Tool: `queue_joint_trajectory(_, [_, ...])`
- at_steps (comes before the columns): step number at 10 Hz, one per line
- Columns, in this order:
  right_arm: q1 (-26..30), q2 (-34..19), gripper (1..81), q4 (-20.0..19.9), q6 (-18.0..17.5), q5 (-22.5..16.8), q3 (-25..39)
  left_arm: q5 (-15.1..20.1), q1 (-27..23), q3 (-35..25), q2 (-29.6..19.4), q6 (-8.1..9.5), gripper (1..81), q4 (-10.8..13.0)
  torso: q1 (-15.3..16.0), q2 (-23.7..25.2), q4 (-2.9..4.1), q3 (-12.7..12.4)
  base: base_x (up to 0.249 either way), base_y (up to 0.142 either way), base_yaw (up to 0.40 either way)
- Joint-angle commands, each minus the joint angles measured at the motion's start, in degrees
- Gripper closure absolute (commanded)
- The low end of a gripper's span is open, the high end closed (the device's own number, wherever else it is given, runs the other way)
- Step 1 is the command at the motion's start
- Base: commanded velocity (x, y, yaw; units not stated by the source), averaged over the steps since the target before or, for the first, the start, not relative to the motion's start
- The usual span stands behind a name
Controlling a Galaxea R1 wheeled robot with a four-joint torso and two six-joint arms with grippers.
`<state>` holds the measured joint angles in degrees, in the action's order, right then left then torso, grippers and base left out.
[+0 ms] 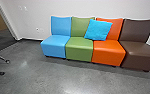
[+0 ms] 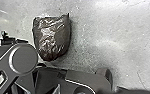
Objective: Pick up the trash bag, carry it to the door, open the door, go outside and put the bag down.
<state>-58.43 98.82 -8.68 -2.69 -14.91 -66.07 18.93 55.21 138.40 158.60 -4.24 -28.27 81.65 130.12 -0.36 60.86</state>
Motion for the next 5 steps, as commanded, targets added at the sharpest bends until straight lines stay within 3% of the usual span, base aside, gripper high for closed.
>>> queue_joint_trajectory(1, [3.80,-3.42,1.0,-1.16,-0.12,-3.72,0.96,6.82,-8.92,-0.32,-0.56,0.29,1.0,-1.52,3.49,5.42,0.00,0.00,0.000,0.000,0.000])
queue_joint_trajectory(5, [4.67,-1.58,1.0,-1.08,-0.21,-4.77,0.17,11.83,-14.99,-0.32,1.10,0.46,1.0,-1.27,8.54,13.57,0.00,0.02,0.000,0.000,0.000])
